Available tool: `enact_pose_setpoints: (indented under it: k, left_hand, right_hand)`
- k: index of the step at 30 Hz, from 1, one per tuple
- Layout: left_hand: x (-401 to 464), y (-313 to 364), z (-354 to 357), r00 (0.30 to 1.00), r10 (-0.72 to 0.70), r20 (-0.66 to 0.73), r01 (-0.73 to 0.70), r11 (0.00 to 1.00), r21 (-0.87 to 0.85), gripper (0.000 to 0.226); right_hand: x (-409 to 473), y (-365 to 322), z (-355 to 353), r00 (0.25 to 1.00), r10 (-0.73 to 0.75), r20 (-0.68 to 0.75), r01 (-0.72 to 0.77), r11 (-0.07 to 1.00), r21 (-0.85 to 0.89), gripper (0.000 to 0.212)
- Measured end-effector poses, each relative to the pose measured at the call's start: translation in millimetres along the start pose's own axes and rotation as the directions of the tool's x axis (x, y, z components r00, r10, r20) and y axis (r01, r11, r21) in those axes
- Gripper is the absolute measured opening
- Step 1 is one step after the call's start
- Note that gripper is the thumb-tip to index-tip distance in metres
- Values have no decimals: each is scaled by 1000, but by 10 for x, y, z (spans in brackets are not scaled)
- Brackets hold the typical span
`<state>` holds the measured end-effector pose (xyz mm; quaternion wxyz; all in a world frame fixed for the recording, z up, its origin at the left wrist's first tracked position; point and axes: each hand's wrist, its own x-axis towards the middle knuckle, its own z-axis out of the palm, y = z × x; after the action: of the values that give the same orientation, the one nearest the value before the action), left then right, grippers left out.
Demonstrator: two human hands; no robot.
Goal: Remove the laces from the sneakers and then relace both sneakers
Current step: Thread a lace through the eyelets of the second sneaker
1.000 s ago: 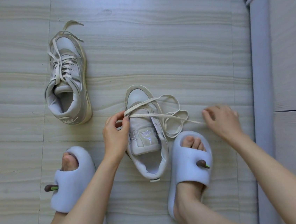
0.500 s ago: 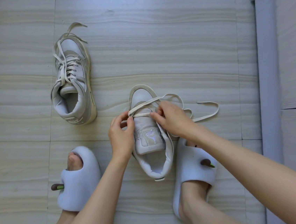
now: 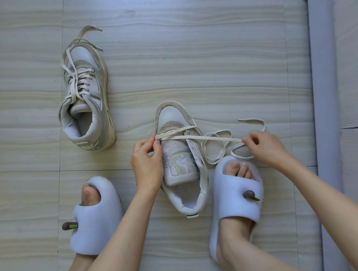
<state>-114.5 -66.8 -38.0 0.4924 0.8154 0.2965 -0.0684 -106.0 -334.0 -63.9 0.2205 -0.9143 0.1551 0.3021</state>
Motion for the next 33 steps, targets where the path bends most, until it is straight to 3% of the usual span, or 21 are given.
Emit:
enact_pose_setpoints:
  k: [7,11,13,15,18,22,26,29,33]
  left_hand:
    - [0,0,9,998,56,-7,-56,998,36,28]
    - [2,-11,19,998,67,-19,-66,997,46,29]
    - [-4,-3,16,995,99,-15,-97,991,89,30]
    - [-7,14,-3,985,175,11,-174,972,160,31]
    - [34,49,-50,951,293,96,-308,902,303,24]
    - [172,173,-52,921,305,244,-382,833,400,8]
    - [335,376,-104,901,213,378,-317,918,237,7]
    - [406,475,-160,844,181,504,-330,917,224,7]
    - [440,507,-194,740,171,650,-478,814,330,20]
  right_hand:
    - [3,195,-84,978,201,-60,-205,977,-64,36]
    - [-24,152,-122,971,235,49,-226,965,-135,32]
    - [-16,-8,-135,985,170,16,-167,979,-121,29]
    - [-1,-215,-123,992,75,-103,-83,994,-69,28]
    - [28,-582,-66,970,-148,-192,130,986,-102,21]
    - [35,-1054,-48,931,-361,-50,363,908,211,20]
    - [17,-1279,-73,901,-415,123,332,846,418,33]
    - [24,-1281,-107,887,-424,184,325,855,404,33]
    - [-11,-1221,-84,865,-427,263,352,890,289,14]
